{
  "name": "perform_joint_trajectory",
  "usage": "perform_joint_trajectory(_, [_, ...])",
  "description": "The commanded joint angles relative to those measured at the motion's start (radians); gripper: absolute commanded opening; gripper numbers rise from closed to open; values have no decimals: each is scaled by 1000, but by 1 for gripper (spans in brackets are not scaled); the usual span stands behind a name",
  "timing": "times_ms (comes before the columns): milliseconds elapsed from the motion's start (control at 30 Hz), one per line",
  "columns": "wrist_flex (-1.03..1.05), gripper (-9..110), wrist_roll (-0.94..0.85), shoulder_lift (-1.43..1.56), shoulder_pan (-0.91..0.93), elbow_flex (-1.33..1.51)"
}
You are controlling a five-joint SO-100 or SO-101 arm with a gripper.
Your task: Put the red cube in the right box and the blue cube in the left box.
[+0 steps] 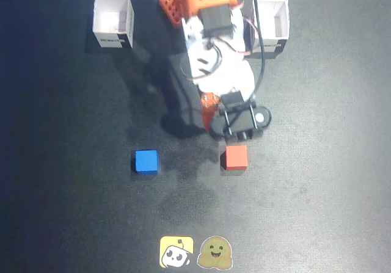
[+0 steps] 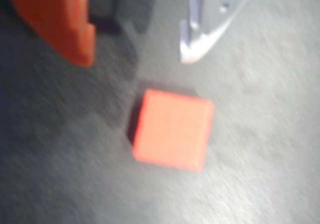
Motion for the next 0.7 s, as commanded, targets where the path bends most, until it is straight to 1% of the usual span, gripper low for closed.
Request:
perform_joint_trajectory(0, [-44,15,25,-52,-15,-71])
perform_joint_trajectory(200, [-117,20,48,-167,-49,-107])
perform_joint_trajectory(400, [-169,23,54,-230,-57,-115])
perform_joint_trajectory(667, [-175,25,77,-265,-69,-140])
